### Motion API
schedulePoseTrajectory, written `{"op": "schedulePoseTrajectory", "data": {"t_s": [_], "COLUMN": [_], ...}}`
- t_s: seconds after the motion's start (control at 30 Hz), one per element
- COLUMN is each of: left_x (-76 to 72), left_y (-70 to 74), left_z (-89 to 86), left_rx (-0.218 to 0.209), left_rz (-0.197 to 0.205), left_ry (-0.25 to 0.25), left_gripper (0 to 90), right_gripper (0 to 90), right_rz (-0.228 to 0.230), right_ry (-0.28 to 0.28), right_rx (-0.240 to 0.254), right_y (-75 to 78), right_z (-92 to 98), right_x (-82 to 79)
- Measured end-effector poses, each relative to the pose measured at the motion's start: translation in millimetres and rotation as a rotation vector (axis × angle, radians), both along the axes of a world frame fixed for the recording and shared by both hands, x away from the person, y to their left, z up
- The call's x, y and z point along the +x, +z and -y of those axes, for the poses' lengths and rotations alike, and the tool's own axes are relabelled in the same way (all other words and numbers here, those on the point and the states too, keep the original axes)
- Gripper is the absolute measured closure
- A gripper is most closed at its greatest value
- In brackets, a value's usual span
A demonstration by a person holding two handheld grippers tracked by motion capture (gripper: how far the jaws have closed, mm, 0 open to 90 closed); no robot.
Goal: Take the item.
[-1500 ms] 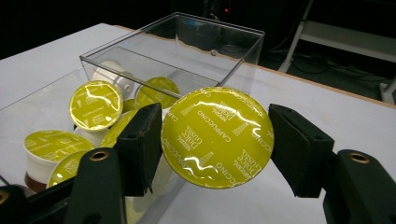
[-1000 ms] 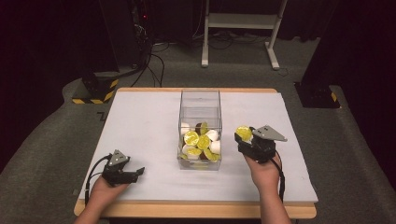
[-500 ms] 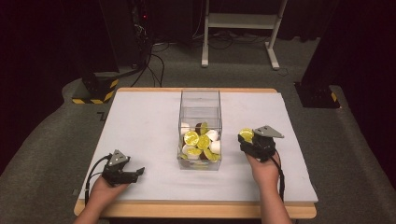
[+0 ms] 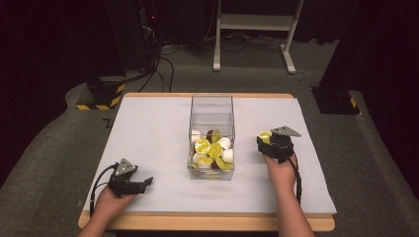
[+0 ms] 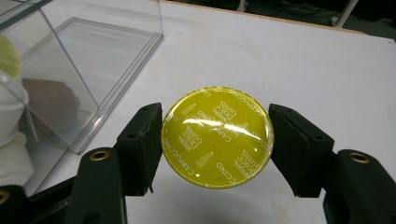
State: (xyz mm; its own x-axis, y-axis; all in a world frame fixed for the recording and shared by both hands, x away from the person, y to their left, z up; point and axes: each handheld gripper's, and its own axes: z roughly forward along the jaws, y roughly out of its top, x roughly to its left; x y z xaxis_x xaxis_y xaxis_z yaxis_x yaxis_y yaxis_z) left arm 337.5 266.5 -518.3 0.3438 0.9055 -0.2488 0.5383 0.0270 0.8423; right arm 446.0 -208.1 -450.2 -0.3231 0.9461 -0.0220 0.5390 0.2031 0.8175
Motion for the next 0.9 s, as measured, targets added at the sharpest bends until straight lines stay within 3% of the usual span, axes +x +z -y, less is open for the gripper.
{"op": "schedulePoseTrajectory", "data": {"t_s": [0.2,0.37,0.47,0.57,0.63,0.9], "left_x": [0.1,0.0,0.0,0.0,0.0,0.0], "left_y": [0.1,0.0,0.0,-0.1,0.0,0.0], "left_z": [-0.5,0.1,0.1,0.5,0.2,0.1], "left_rx": [0.006,-0.002,-0.001,-0.007,-0.002,-0.001], "left_rz": [0.000,0.000,0.000,-0.001,0.000,0.000], "left_ry": [-0.004,0.001,0.001,0.005,0.002,0.001], "left_gripper": [20.4,20.4,20.4,20.4,20.4,20.5], "right_gripper": [38.1,38.1,38.1,38.2,38.1,38.1], "right_rz": [-0.027,-0.012,-0.035,-0.029,-0.054,-0.074], "right_ry": [-0.018,-0.024,-0.028,-0.028,-0.040,-0.062], "right_rx": [0.004,-0.017,-0.021,-0.037,-0.039,-0.063], "right_y": [-8.7,-8.7,-9.2,-8.6,-8.7,-15.2], "right_z": [1.9,-2.8,-3.4,-6.2,-7.4,-4.4], "right_x": [18.5,29.9,38.7,43.9,48.8,60.1]}}
